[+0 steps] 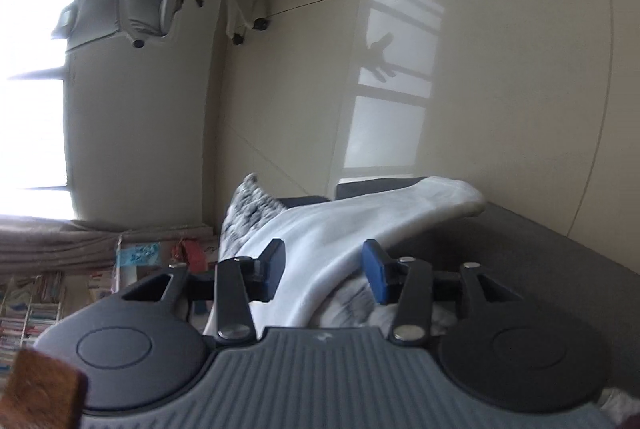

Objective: Fold clothes

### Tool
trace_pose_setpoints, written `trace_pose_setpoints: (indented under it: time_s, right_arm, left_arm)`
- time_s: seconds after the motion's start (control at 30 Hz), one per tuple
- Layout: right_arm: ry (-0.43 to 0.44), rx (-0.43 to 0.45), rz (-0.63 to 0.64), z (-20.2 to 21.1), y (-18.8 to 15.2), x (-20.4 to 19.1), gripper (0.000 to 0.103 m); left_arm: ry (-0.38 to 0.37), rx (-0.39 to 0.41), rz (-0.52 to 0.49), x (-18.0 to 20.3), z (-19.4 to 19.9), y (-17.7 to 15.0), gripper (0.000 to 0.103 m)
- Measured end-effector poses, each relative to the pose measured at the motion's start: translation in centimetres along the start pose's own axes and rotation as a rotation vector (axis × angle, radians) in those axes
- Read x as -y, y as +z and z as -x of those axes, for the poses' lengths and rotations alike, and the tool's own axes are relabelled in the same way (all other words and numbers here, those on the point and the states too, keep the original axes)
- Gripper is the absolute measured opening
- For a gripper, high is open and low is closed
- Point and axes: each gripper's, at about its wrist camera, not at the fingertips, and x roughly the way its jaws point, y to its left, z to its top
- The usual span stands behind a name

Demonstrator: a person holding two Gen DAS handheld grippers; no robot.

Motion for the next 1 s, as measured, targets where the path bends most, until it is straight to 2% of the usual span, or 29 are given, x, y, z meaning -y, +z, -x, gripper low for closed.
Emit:
trace_pose_setpoints:
  time_s: [0.13, 0.27, 0.37, 0.4, 0.5, 0.67, 0.83, 0.93, 1.0]
  right_arm:
    - [-0.035, -0.033, -0.106, -1.4, 0.2, 1.9, 0.05]
    - [-0.016, -0.062, -0.207, -2.4, 0.6, 2.9, 0.052]
    - [0.016, -0.07, -0.17, -2.7, 0.7, 2.1, 0.049]
    - [0.043, -0.054, -0.138, -2.5, 0.7, 1.6, 0.036]
    - [0.093, 0.042, -0.046, -0.8, 0.4, 0.5, 0.014]
    - [0.146, 0.196, 0.089, 2.2, -0.3, -1.2, 0.008]
    - [0.169, 0.32, 0.108, 4.9, -0.7, -1.1, 0.005]
    - [0.173, 0.365, 0.125, 5.2, -1.0, -1.1, 0.0]
    - [0.172, 0.352, 0.14, 4.8, -1.0, -1.3, 0.0]
  left_arm:
    - [0.007, 0.004, -0.011, 0.2, -0.1, 0.0, 0.018]
    - [0.02, 0.013, -0.035, 0.6, -0.2, -0.1, 0.02]
    - [0.028, 0.017, -0.04, 0.8, -0.3, 0.0, 0.02]
    - [0.031, 0.019, -0.04, 0.9, -0.3, -0.1, 0.02]
    - [0.038, 0.026, -0.045, 1.1, -0.3, -0.1, 0.02]
    - [0.044, 0.031, -0.046, 1.3, -0.3, 0.0, 0.02]
    - [0.044, 0.033, -0.05, 1.5, -0.2, -0.2, 0.02]
    - [0.039, 0.033, -0.05, 1.6, -0.1, -0.2, 0.02]
    - [0.034, 0.032, -0.051, 1.7, 0.0, -0.2, 0.02]
